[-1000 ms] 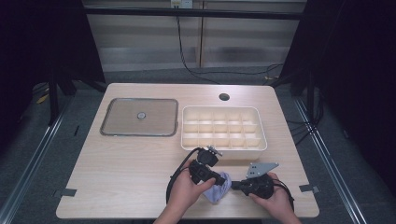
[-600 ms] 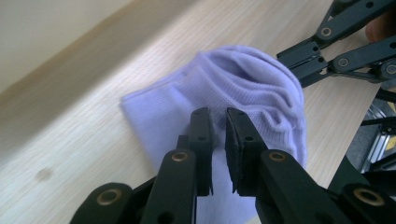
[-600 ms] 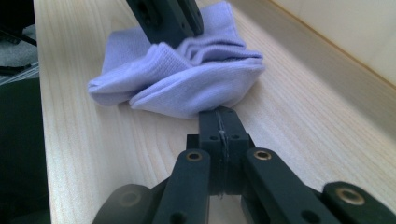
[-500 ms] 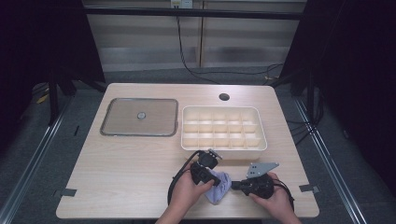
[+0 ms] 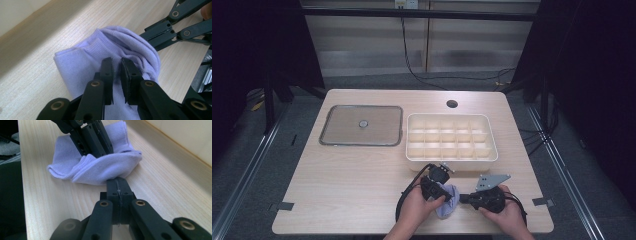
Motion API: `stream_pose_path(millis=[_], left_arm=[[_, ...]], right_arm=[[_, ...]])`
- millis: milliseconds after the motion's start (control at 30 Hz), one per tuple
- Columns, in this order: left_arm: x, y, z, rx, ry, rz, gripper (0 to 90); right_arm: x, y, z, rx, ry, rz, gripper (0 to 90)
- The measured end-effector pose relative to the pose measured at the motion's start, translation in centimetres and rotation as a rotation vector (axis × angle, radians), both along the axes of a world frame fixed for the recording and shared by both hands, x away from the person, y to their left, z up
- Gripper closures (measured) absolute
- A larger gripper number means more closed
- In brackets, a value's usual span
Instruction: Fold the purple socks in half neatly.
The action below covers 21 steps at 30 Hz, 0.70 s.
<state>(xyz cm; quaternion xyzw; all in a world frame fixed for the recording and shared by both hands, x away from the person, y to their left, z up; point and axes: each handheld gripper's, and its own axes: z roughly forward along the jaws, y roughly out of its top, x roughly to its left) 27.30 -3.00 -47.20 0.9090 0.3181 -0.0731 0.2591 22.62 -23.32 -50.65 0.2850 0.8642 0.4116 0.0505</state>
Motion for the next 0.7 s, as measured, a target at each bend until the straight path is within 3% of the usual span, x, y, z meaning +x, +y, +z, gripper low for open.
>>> stream_pose_path(millis=[167, 700], left_arm=[[0.02, 0.16, -0.12, -0.017, 0.008, 0.007, 80.2], [-0.13, -0.07, 0.04, 0.005, -0.006, -0.001, 80.1]], right_arm=[[-0.05, 0.00, 0.01, -0.003, -0.005, 0.001, 90.0], [0.00, -0.67, 0.21, -0.012, -0.012, -0.025, 90.0]])
